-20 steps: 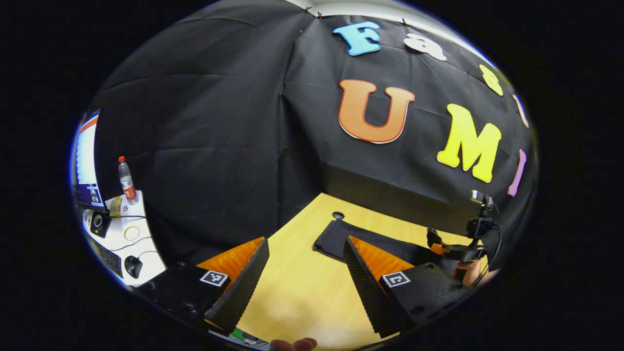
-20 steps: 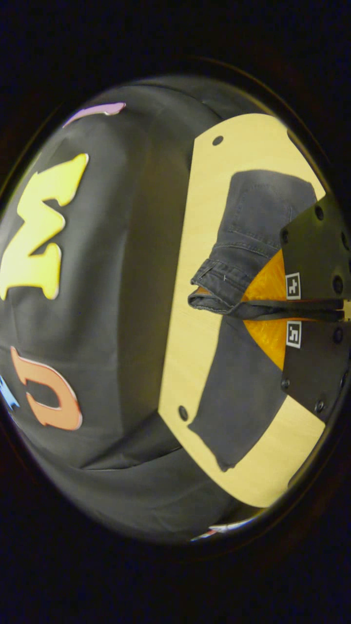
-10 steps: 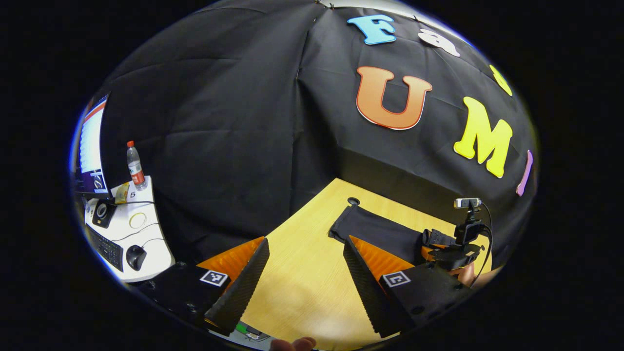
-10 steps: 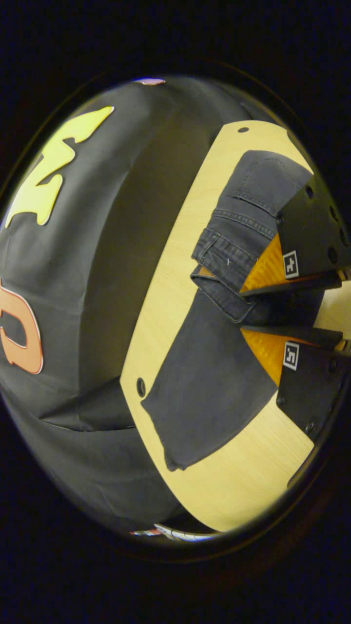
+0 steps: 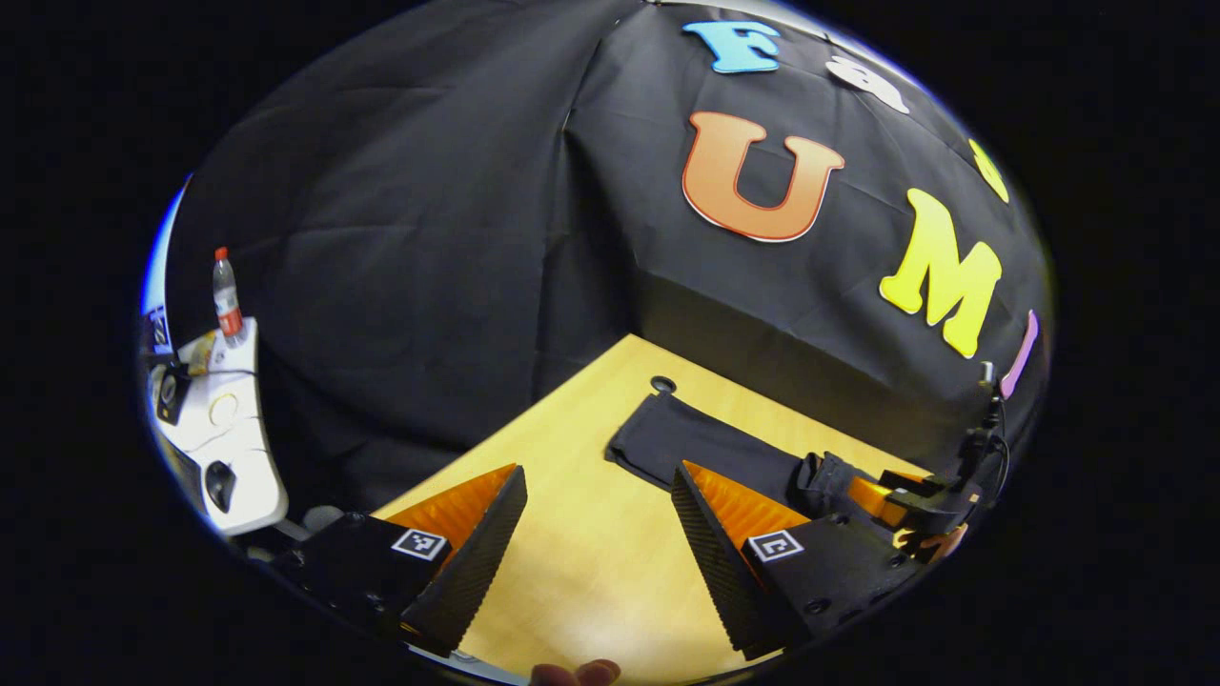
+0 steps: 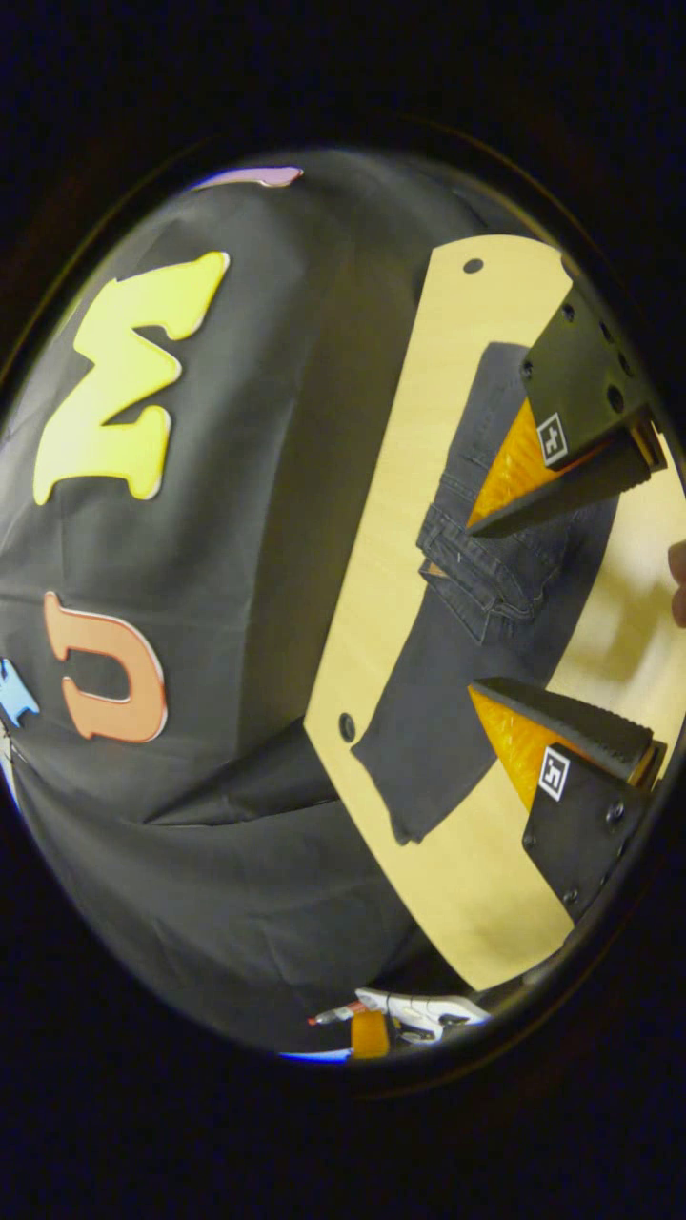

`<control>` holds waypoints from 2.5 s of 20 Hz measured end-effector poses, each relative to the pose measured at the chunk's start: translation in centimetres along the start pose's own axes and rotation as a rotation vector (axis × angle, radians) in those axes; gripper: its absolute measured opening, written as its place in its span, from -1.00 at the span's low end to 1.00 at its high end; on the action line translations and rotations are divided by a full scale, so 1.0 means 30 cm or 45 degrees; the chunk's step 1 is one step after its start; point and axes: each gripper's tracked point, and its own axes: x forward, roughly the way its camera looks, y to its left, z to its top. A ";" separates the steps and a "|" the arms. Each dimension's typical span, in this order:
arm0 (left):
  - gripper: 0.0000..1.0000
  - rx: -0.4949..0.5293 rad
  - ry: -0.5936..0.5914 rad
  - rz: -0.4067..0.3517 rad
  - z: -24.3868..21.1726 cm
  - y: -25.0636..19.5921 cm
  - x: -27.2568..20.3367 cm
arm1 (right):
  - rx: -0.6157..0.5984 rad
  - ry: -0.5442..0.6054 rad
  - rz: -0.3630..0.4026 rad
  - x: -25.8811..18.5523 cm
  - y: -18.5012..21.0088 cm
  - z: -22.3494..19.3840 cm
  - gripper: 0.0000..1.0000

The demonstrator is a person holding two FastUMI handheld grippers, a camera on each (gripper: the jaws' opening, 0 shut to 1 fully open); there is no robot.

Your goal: Grasp the waist and the cuffs of the jeans and fold them to make the two legs overlap; first hold the waist and fold one-third of the jeans toward the cuffs, then hold the cuffs and fold the remaining one-third in the same direction to finish folding.

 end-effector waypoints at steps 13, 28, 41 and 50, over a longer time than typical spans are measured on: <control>0.97 -0.894 0.274 -0.216 -0.167 -0.099 0.555 | 0.069 0.052 -0.136 -0.564 -0.266 0.008 0.94; 0.90 -0.949 0.223 -0.259 -0.132 -0.135 0.843 | 0.146 0.101 -0.220 -0.620 -0.427 -0.031 0.94; -0.87 -0.786 0.133 -0.288 -0.043 -0.208 0.816 | 0.247 0.023 -0.364 -0.793 -0.524 -0.057 0.94; -0.87 -0.279 -0.034 -0.546 0.161 -0.665 0.486 | 0.373 -0.072 -0.415 -0.996 -0.537 -0.126 0.90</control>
